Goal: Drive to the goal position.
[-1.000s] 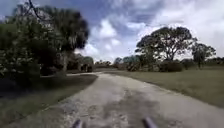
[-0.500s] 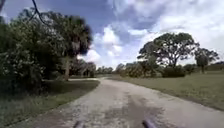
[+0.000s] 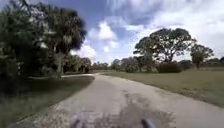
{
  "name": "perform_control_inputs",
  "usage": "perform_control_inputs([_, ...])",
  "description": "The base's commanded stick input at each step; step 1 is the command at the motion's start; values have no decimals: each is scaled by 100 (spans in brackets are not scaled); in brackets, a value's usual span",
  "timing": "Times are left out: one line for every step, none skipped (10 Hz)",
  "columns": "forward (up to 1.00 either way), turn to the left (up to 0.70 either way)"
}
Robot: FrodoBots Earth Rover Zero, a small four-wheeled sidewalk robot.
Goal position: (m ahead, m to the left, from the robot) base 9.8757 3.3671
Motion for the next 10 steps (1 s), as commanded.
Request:
perform_control_inputs([69, 3])
perform_control_inputs([69, 3])
perform_control_inputs([69, 3])
perform_control_inputs([69, 3])
perform_control_inputs([69, 3])
perform_control_inputs([69, 3])
perform_control_inputs([69, 3])
perform_control_inputs([69, 3])
perform_control_inputs([69, 3])
perform_control_inputs([69, 3])
